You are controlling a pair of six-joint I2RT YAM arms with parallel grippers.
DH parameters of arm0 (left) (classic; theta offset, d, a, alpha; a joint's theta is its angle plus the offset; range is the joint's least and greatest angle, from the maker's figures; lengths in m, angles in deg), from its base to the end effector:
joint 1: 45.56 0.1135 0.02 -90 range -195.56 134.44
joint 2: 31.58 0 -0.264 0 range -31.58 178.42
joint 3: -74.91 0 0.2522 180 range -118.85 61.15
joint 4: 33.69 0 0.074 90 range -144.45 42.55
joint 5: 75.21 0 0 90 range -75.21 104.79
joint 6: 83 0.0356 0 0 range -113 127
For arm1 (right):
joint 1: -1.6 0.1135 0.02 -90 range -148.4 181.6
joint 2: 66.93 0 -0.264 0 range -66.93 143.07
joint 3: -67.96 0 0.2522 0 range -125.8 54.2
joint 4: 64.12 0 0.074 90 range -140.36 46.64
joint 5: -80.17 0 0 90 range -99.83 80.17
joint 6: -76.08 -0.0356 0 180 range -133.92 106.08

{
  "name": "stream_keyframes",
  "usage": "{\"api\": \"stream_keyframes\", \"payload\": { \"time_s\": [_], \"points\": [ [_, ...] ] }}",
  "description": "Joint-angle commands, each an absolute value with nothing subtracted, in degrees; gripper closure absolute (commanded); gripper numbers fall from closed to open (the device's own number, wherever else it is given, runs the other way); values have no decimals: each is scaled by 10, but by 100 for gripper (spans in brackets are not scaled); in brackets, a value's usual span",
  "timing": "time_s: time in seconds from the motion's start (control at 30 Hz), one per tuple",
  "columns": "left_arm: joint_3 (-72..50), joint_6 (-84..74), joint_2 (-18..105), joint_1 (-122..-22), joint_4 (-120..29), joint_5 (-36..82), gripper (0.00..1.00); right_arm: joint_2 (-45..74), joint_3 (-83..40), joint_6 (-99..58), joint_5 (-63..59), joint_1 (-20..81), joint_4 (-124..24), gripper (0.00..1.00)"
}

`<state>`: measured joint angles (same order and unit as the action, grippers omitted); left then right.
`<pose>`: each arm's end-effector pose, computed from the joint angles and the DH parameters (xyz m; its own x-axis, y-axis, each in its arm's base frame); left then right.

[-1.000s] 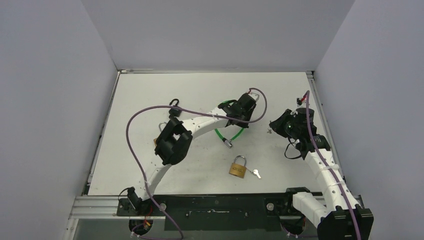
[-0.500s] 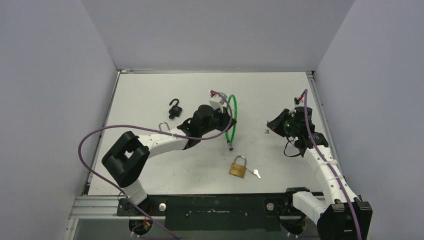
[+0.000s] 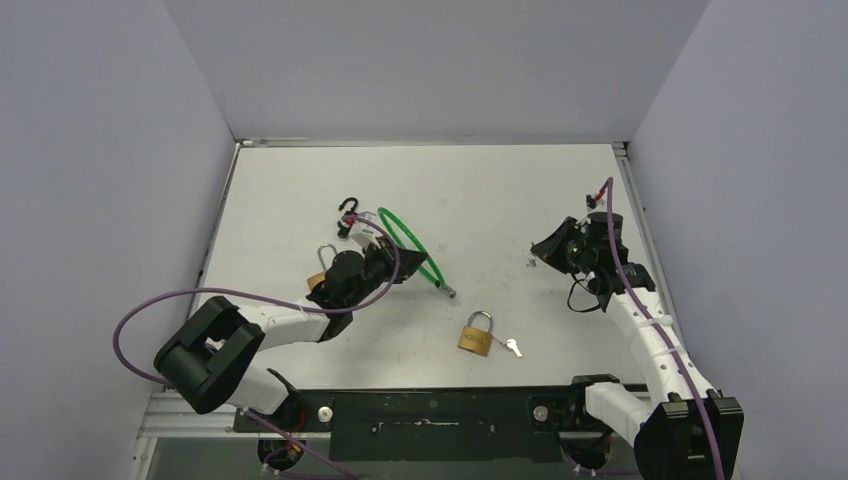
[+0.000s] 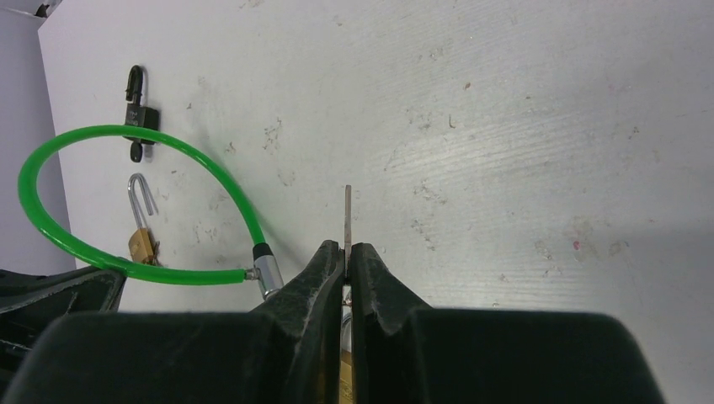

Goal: Unlock with the key

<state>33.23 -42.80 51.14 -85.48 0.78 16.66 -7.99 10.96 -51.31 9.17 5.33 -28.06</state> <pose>0.2183 -0.1842 0.1972 -0.5655 -0.5222 -0.6384 0.3630 0.5374 -0.7612 0.2195 0.0259 0.2648 -0.6809 0.5310 -0.5044 0.1208 0.7607 0.6378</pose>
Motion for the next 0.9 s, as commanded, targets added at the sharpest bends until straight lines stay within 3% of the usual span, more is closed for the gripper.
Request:
{"api": "stream_keyframes", "payload": {
  "time_s": [0.0, 0.33, 0.57, 0.77, 0.87],
  "points": [
    [365, -469, 460, -848, 22, 137, 100, -79, 87, -522, 100, 56, -313, 100],
    [443, -503, 347, -848, -97, 110, 100, -78, 91, -523, 103, 59, -317, 100],
    [492, -514, 268, -843, -149, 121, 73, -78, 102, -527, 114, 64, -329, 100],
    [512, -504, 233, -841, -182, 108, 60, -76, 105, -529, 118, 68, -336, 100],
    [516, -502, 230, -841, -203, 103, 47, -75, 106, -528, 119, 70, -336, 100]
  ]
}}
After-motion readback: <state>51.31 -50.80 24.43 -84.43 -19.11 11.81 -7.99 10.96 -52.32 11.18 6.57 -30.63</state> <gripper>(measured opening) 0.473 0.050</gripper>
